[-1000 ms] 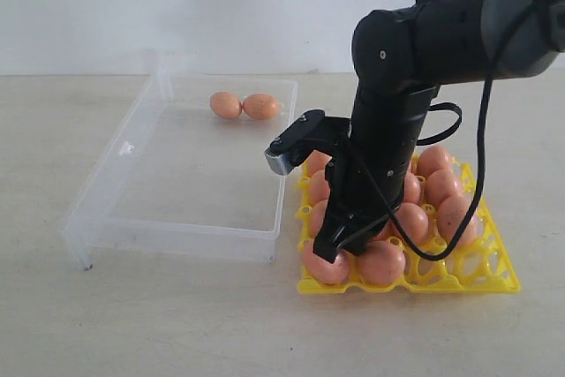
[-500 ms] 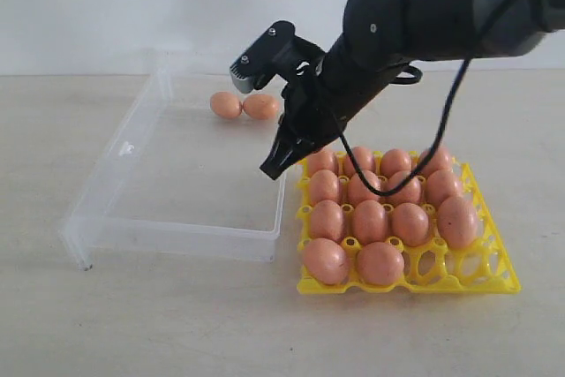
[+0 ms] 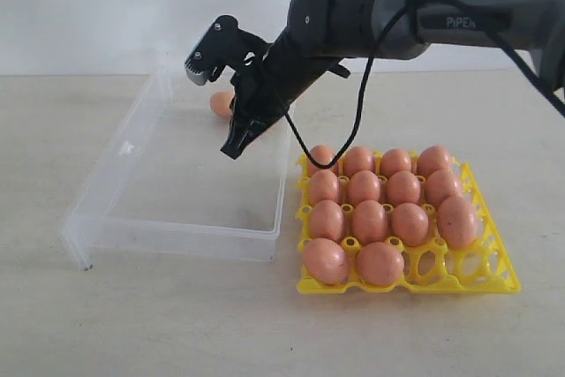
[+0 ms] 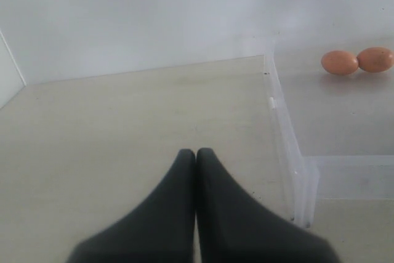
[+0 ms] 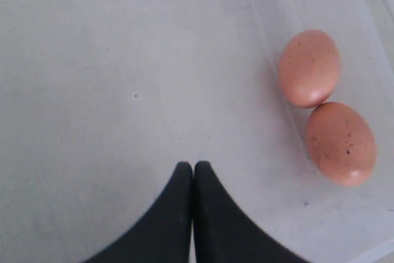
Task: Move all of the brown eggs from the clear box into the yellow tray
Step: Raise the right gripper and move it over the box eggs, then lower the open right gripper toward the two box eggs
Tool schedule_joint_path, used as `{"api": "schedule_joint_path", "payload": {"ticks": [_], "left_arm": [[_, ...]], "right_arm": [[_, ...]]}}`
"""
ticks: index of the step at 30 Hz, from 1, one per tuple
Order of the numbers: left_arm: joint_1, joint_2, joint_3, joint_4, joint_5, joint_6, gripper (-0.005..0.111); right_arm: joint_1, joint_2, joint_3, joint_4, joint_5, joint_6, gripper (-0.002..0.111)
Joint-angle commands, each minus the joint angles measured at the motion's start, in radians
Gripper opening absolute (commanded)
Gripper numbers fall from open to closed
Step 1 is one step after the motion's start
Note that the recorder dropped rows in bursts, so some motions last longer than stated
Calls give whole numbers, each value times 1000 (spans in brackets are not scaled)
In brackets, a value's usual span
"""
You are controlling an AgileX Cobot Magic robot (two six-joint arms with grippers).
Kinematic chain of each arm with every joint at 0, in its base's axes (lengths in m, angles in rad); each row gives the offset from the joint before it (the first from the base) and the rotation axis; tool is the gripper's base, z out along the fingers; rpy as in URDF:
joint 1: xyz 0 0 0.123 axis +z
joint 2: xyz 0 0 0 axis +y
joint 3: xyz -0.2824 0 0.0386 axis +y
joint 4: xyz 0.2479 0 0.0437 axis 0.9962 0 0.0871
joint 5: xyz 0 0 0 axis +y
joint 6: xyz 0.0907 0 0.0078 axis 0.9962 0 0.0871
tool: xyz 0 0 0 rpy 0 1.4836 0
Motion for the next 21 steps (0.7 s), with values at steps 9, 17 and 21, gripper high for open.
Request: {"api": "schedule_joint_path", "payload": {"ticks": [9, 17, 21], "left_arm": [[-1, -2, 3, -7, -8, -9, -4], [-1, -2, 3, -7, -8, -9, -4], [-1, -2, 3, -7, -8, -9, -4]], "right_arm": [[16, 13, -6, 109, 92, -3, 57], [172, 100, -8, -434, -301, 491, 57], [160, 152, -8, -1328, -240, 1315, 57]]}}
